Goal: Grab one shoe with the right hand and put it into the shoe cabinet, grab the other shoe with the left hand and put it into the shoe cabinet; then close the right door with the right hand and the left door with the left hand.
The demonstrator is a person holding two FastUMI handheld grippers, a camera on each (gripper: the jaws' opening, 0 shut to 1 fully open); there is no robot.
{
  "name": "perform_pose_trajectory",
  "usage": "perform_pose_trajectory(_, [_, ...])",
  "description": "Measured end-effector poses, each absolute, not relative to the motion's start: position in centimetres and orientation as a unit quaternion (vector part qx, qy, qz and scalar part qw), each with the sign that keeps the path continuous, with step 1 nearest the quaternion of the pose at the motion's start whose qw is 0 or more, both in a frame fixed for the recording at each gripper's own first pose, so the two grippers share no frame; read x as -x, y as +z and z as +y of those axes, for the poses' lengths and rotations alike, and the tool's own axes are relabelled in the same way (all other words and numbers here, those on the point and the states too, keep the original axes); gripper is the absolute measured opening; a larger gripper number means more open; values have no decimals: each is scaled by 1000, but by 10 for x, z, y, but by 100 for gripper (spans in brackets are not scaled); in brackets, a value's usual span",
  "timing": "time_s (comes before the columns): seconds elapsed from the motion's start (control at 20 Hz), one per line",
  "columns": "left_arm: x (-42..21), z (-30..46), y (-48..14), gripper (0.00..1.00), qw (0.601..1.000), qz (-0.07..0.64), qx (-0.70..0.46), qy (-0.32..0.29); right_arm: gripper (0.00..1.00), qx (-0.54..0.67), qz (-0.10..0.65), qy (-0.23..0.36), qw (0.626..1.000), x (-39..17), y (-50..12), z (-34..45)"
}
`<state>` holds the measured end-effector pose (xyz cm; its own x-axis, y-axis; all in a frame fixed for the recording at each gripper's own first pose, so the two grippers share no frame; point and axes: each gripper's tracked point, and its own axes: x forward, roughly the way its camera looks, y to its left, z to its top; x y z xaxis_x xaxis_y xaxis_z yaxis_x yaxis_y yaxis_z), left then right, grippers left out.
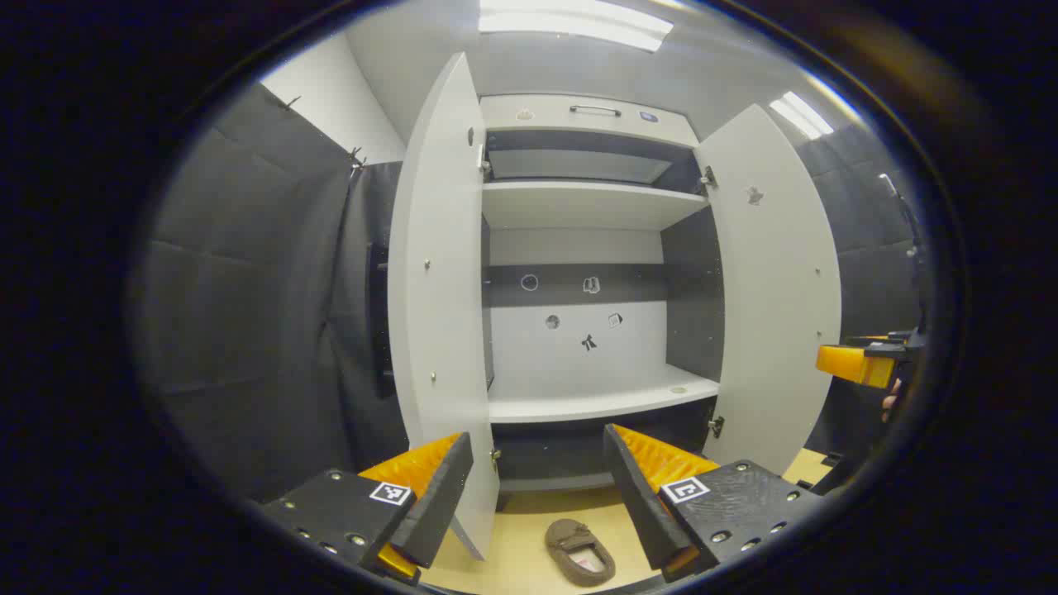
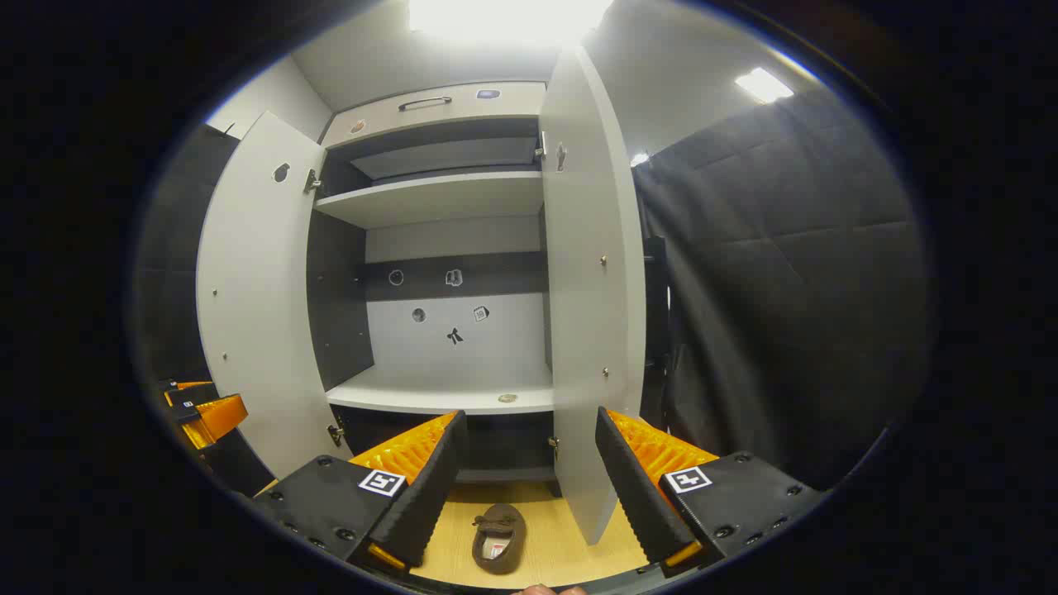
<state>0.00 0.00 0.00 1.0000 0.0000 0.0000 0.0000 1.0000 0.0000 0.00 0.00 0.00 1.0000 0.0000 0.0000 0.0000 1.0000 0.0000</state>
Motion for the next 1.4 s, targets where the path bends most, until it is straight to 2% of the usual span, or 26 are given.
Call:
perform_pose_trajectory(0.05, [1,1,-2,93,1000,1,3,0,98,-3,0,5,1000,0,0,3])
perform_pose_trajectory(0.1, [2,2,-4,93,1000,3,4,1,93,-5,-1,5,1000,0,1,3])
perform_pose_trajectory(0.15, [5,4,-7,93,1000,4,3,4,98,-7,-2,4,1000,-1,1,3])
perform_pose_trajectory(0.75, [18,8,-32,93,1000,14,12,9,98,-4,64,26,998,-20,-33,30])
perform_pose_trajectory(0.8, [18,10,-34,100,1000,15,12,10,98,1,67,29,997,-22,-36,33])
perform_pose_trajectory(0.85, [19,11,-36,100,1000,16,13,10,98,7,71,32,997,-23,-39,36])
perform_pose_trajectory(0.9, [19,11,-38,93,1000,18,15,8,98,15,73,36,997,-24,-39,38])
perform_pose_trajectory(1.0, [19,13,-44,93,1000,22,22,2,98,25,83,40,995,-32,-47,44])
perform_pose_trajectory(1.05, [19,14,-46,100,999,25,23,0,98,24,91,41,995,-35,-52,46])
perform_pose_trajectory(1.1, [18,15,-47,100,999,26,23,-1,98,20,97,41,994,-38,-57,48])
perform_pose_trajectory(1.15, [17,18,-49,93,999,27,22,0,98,16,104,42,994,-42,-64,50])
perform_pose_trajectory(1.4, [15,21,-52,93,999,23,29,8,98,-7,180,48,982,-62,-121,67])
